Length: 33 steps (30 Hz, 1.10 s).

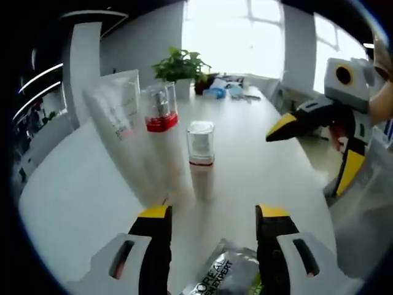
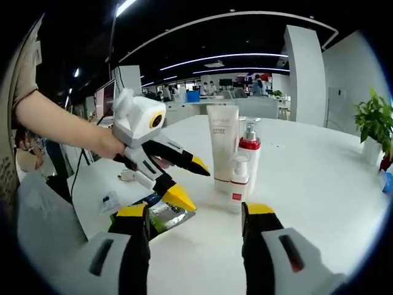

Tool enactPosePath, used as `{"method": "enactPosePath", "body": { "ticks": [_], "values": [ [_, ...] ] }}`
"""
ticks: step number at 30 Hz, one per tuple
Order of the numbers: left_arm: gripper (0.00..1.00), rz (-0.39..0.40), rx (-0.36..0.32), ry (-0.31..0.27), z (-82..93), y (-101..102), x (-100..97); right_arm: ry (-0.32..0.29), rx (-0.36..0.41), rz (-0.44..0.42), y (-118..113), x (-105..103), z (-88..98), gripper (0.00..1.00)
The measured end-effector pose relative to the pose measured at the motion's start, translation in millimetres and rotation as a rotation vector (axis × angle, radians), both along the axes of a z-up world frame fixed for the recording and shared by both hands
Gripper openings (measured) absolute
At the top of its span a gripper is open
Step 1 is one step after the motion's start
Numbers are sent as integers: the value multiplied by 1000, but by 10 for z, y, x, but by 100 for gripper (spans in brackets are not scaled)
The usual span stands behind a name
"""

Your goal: Arrange the skincare products in the storage area until every visible bottle or jar stands upright without overlapping.

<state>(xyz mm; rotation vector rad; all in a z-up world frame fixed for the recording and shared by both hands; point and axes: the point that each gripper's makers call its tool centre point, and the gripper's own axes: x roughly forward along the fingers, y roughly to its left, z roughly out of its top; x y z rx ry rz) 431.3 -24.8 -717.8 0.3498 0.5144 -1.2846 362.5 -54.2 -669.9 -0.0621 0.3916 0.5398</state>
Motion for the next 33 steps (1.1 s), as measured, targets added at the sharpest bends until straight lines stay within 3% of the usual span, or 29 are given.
{"method": "enactPosePath", "body": {
  "ticks": [17, 33],
  "values": [
    [70, 143, 23, 37, 89, 534, -254, -10, 21, 31, 161, -74, 132, 75],
    [83, 322, -18, 99, 198, 1054, -532, 3, 44, 9, 129, -172, 152, 81]
  ]
}}
